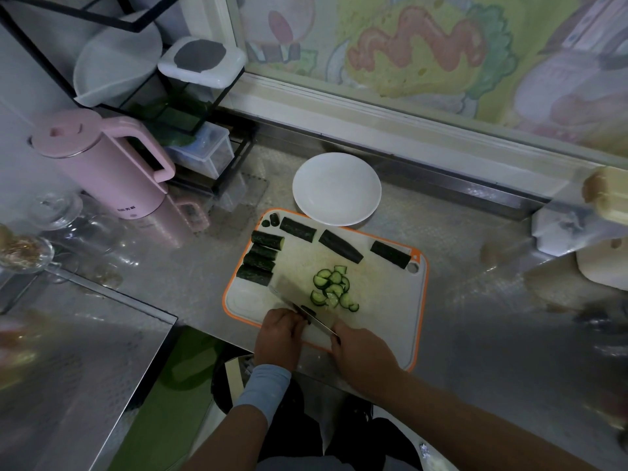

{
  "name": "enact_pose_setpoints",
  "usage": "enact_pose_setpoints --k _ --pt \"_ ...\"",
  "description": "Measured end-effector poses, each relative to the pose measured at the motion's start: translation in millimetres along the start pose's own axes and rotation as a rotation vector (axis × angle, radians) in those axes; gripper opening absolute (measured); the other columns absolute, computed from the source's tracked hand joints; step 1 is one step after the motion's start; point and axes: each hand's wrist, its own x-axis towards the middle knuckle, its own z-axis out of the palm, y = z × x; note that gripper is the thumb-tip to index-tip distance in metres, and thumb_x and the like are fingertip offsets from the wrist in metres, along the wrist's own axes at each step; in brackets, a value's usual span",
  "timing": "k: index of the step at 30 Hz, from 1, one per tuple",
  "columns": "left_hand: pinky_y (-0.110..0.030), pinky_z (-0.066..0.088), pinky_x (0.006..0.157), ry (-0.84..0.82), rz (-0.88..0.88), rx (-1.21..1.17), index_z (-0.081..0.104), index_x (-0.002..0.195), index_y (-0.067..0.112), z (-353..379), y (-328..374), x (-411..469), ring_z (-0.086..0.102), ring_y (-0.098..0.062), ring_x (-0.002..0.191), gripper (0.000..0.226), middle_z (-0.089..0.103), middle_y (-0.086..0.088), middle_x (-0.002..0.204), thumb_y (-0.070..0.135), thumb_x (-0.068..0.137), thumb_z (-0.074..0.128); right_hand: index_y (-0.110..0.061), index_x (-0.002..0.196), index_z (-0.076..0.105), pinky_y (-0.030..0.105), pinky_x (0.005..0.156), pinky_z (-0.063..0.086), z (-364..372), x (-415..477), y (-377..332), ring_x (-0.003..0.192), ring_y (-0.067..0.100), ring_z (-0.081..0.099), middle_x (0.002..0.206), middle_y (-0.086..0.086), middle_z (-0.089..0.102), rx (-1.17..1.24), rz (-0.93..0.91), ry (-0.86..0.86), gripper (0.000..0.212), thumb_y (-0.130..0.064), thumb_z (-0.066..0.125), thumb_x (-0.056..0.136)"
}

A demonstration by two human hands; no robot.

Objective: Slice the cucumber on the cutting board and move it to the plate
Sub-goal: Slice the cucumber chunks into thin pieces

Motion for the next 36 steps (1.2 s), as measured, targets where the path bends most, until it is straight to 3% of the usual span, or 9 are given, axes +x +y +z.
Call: enact_pose_setpoints --k 4,12,14,18,23,26,36 --pt "-0.022 0.041 0.073 0.039 -0.03 -0.013 0.074 0.076 0.014 0 2 0 0.05 -0.016 0.084 0.024 0.065 -0.002 0.078 0.03 0.079 0.056 -0.016 0.099 0.047 0.032 0.055 0.029 3 -3 4 0.064 0.022 0.047 0.078 0.007 0.058 -0.018 -0.006 -0.004 0.023 -0.033 0.031 0.102" --pt "-0.026 0.05 0.064 0.018 -0.051 -0.025 0.073 0.075 0.012 -1 5 -1 0.058 -0.024 0.078 0.013 0.063 -0.004 0.074 0.021 0.073 0.064 -0.011 0.101 0.054 0.032 0.056 0.032 16 14 -3 0.074 0.031 0.06 0.082 0.012 0.063 0.017 0.0 0.002 0.025 -0.027 0.035 0.099" --pt "-0.026 0.049 0.065 0.03 -0.035 -0.021 0.074 0.075 0.012 -1 5 0 0.055 -0.021 0.079 0.015 0.062 -0.003 0.074 0.022 0.075 0.062 -0.012 0.101 0.056 0.03 0.054 0.036 19 21 -6 0.071 0.029 0.062 0.079 0.01 0.064 -0.018 -0.02 0.053 0.024 -0.027 0.038 0.098" --pt "-0.025 0.046 0.07 0.069 0.057 -0.019 0.075 0.076 0.012 -2 7 -2 0.05 -0.017 0.081 0.031 0.064 -0.004 0.074 0.028 0.079 0.048 -0.013 0.117 0.05 0.033 0.062 0.035 15 25 -11 0.087 0.032 0.061 0.095 0.015 0.064 0.049 0.032 -0.047 0.027 -0.029 0.034 0.101" --pt "-0.019 0.039 0.073 0.094 0.005 -0.038 0.075 0.077 0.013 1 4 -3 0.047 -0.012 0.083 0.031 0.065 -0.004 0.077 0.03 0.08 0.049 -0.015 0.111 0.05 0.03 0.058 0.028 9 10 -8 0.078 0.028 0.06 0.087 0.01 0.063 0.039 0.047 0.009 0.027 -0.034 0.032 0.102" --pt "-0.019 0.038 0.073 0.096 0.0 -0.04 0.074 0.076 0.013 1 5 -2 0.046 -0.012 0.081 0.024 0.065 -0.003 0.075 0.026 0.078 0.055 -0.016 0.107 0.05 0.031 0.057 0.029 5 -1 -4 0.072 0.028 0.058 0.081 0.009 0.062 0.036 0.035 0.023 0.025 -0.033 0.033 0.102" --pt "-0.023 0.039 0.071 0.109 0.003 -0.024 0.074 0.073 0.012 0 5 0 0.047 -0.015 0.079 0.03 0.064 -0.004 0.072 0.03 0.079 0.051 -0.014 0.099 0.049 0.033 0.054 0.03 6 0 -2 0.067 0.03 0.056 0.076 0.01 0.059 0.001 0.021 0.009 0.022 -0.03 0.034 0.101"
